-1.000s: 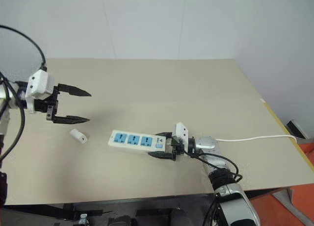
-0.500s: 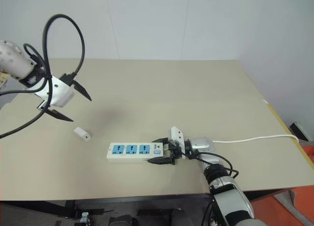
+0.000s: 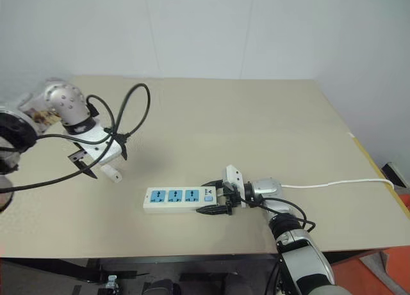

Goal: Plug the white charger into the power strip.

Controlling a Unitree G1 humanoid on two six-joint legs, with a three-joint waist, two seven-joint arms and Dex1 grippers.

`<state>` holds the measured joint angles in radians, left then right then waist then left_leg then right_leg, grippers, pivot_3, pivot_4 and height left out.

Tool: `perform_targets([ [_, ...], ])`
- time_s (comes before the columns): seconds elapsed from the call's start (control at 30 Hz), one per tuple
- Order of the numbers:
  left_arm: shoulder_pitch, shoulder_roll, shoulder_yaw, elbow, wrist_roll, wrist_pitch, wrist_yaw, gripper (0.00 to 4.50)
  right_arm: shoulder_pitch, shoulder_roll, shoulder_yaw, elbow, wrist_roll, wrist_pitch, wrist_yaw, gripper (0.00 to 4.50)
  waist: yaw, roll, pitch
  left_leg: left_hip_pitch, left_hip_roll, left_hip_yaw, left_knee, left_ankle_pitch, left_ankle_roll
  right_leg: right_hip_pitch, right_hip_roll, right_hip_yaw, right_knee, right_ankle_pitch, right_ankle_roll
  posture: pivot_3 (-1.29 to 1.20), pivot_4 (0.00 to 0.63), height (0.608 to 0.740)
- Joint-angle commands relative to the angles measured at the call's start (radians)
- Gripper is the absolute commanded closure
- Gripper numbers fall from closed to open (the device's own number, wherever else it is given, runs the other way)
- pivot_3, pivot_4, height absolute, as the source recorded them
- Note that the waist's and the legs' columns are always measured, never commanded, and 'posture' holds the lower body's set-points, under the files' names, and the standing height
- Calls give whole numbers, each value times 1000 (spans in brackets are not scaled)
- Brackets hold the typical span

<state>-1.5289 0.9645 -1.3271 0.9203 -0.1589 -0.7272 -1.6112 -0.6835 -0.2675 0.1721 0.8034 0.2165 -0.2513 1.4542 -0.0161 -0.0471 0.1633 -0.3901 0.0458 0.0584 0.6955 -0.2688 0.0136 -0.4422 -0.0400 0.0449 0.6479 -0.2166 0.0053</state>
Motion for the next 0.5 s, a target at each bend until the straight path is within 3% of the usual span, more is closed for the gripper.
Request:
perform_targets([
  [0.03,4,-9,24,56,62,-42,-3,0,12,-10,-15,-31,5,18,4,1088,0,0,0,0,0,0,0,0,0,0,0,0,0,0,0,0,150,740],
  [0.5,105,-121,302,173,435,-105,44,0,47,-15,-18,-94,10,55,-27,1088,3,0,0,0,0,0,0,0,0,0,0,0,0,0,0,0,150,740],
])
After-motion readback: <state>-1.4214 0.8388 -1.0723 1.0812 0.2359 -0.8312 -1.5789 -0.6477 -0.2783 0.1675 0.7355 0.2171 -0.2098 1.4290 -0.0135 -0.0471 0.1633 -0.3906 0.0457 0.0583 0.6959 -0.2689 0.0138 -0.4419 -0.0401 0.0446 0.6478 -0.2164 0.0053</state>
